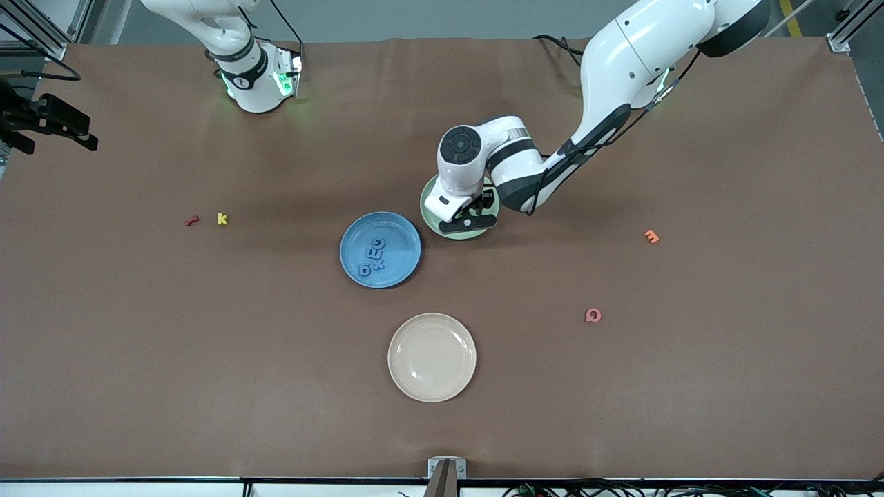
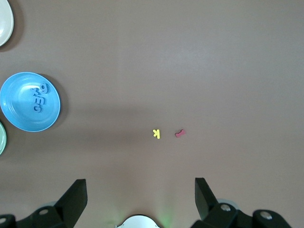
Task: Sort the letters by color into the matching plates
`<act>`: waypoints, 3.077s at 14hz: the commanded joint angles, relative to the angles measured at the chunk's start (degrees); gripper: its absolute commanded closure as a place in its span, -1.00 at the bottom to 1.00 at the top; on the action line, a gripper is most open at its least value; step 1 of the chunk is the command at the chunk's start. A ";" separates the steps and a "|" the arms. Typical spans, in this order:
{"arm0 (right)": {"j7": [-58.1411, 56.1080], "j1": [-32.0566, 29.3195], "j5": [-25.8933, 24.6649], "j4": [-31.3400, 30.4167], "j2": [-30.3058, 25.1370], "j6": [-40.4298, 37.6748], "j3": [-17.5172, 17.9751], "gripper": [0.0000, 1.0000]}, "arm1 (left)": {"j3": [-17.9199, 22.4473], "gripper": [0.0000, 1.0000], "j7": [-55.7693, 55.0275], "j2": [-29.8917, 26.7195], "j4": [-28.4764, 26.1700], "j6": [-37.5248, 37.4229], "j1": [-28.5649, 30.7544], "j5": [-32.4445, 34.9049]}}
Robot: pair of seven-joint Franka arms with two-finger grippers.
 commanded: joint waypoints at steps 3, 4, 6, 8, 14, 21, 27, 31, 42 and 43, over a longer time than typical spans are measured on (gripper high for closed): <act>-0.36 0.11 0.59 -1.97 -1.89 0.72 0.00 -1.00 | 0.10 -0.98 0.49 -2.51 -0.07 -1.15 1.84 -0.96; -0.36 0.11 0.59 -1.97 -1.89 0.72 0.00 -1.00 | -0.08 -0.98 0.76 -3.99 -0.95 -1.15 3.42 -0.96; -0.36 0.20 0.68 -1.89 -1.89 0.98 0.00 -1.00 | -1.74 -0.98 3.64 -6.37 -2.62 -1.23 7.45 -0.96; 0.33 0.11 0.94 -1.88 -1.89 1.95 0.00 -1.00 | -6.56 -0.98 6.20 -7.78 -4.99 -1.23 15.70 -0.96; 4.03 -0.06 3.41 -1.80 -1.89 2.65 -0.17 -1.00 | -10.37 -0.96 7.17 -8.40 -3.95 -2.29 23.47 -0.61; 1.49 0.38 2.00 -1.80 -1.80 2.66 -0.17 -1.00 | -6.00 -0.96 30.15 -15.75 -5.34 -1.06 28.93 -14.70; 0.51 0.29 1.65 -1.80 -1.80 2.39 -0.17 -1.00 | 11.93 -0.95 57.41 -28.60 -12.46 -1.06 24.26 -34.16; 0.51 0.29 1.65 -1.80 -1.80 2.13 -0.17 -1.00 | 17.14 -0.95 64.65 -34.23 -12.47 -2.20 28.81 -37.17; 0.07 0.55 0.86 -1.88 -1.80 2.04 0.00 -1.00 | 17.41 -0.98 71.42 -46.44 -2.36 -19.59 38.76 -36.47; 0.07 0.55 0.86 -1.88 -1.80 2.04 0.00 -1.00 | 17.84 -0.98 71.77 -47.68 -2.28 -20.91 39.03 -36.47</act>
